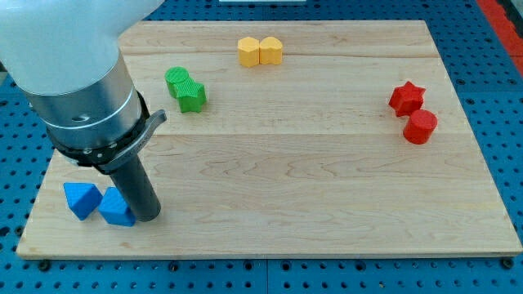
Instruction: Point at the yellow hexagon
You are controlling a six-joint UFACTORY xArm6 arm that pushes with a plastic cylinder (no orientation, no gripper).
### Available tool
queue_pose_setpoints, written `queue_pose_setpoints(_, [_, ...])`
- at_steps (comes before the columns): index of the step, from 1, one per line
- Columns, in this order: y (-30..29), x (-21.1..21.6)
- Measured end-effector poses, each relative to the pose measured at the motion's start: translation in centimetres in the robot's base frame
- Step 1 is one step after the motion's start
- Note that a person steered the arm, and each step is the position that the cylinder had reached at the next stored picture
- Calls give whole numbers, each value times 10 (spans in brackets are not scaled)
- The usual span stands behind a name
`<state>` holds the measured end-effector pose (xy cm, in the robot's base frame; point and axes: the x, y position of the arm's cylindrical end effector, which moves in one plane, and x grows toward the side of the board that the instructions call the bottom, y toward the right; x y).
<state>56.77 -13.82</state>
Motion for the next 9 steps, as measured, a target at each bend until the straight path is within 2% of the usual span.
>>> queue_pose_setpoints(2, [36,-67])
queue_pose_setpoints(9, [36,-66])
